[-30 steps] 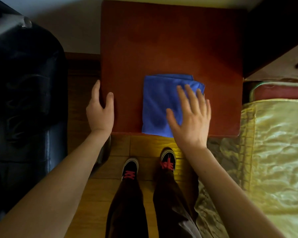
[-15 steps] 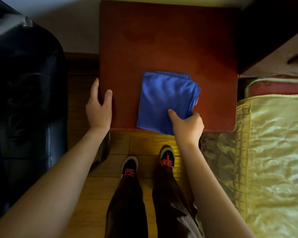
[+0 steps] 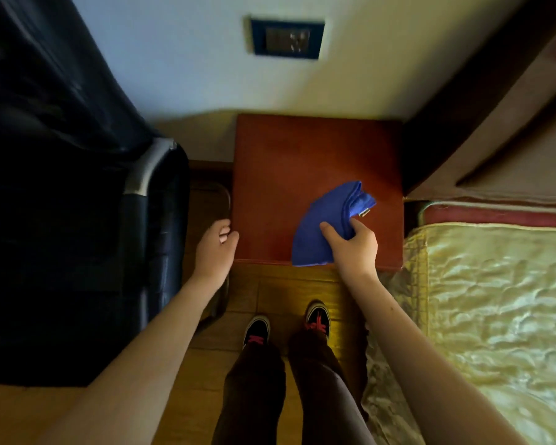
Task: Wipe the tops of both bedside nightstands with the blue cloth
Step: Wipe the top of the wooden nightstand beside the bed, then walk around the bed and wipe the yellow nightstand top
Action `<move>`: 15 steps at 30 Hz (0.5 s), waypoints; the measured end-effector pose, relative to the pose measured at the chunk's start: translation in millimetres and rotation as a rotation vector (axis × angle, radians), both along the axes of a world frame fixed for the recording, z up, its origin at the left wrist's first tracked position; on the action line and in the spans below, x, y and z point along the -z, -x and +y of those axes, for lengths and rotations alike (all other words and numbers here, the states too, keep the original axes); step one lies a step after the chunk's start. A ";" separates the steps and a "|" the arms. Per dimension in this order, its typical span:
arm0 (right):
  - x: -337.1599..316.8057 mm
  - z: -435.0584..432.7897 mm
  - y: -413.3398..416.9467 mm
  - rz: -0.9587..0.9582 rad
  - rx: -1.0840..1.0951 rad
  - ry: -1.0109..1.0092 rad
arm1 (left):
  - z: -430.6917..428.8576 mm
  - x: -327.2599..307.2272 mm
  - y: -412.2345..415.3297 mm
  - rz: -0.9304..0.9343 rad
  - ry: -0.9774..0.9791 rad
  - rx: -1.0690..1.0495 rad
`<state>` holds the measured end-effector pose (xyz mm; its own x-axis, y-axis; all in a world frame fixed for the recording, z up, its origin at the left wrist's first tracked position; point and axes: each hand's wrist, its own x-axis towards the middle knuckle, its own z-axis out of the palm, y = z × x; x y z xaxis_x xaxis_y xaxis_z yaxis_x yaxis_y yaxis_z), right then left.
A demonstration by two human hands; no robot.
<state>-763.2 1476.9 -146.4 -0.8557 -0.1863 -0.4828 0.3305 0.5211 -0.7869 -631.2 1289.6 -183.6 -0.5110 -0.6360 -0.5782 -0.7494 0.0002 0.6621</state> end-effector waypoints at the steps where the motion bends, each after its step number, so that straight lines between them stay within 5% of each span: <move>1: -25.0 3.0 -0.3 0.016 -0.004 -0.008 | 5.0 -30.0 -4.7 0.031 0.011 0.022; 9: -220.7 58.1 -40.2 0.129 -0.031 0.016 | 34.8 -257.8 -68.6 0.255 0.146 0.173; 15: -257.0 101.8 -101.6 0.123 -0.037 -0.024 | 42.2 -286.2 -155.1 0.183 0.131 0.143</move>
